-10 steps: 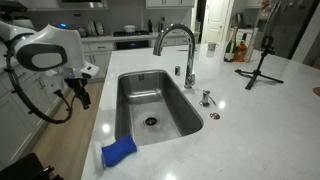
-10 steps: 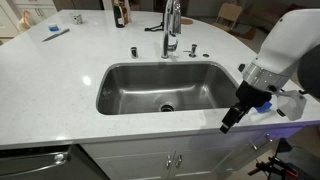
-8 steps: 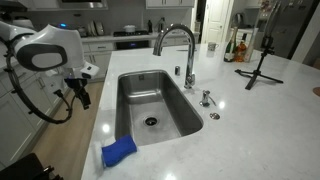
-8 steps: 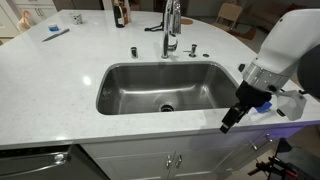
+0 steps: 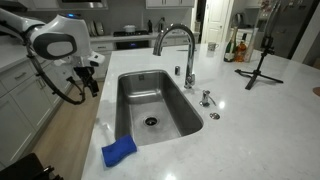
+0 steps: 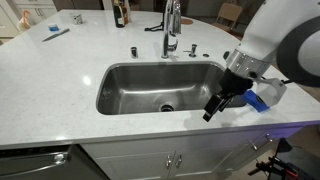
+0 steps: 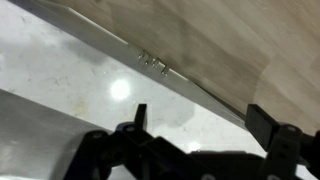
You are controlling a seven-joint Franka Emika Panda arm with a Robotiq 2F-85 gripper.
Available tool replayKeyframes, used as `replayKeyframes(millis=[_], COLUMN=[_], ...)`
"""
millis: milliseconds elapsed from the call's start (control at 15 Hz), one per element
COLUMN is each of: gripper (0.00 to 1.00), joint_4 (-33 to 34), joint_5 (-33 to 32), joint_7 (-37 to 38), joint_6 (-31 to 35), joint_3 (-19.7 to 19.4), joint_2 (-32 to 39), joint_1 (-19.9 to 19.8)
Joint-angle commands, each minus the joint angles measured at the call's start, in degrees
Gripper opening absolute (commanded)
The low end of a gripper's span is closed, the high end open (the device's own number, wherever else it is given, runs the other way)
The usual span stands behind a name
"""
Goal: Move the faucet nozzle to the right
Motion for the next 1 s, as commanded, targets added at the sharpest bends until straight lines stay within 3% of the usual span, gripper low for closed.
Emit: replayKeyframes(millis=[0,533,933], gripper=[1.0,1.0,1.0], joint_4=[10.8,28.9,30.7], joint_5=[-2.2,-14.4,-20.4], joint_7=[4.5,18.8,26.0], joint_6=[0.5,3.6,19.7], joint_3=[1.7,2.1,-0.1], joint_2=[9.5,21.7,23.3], joint_1=[0.0,3.1,5.0])
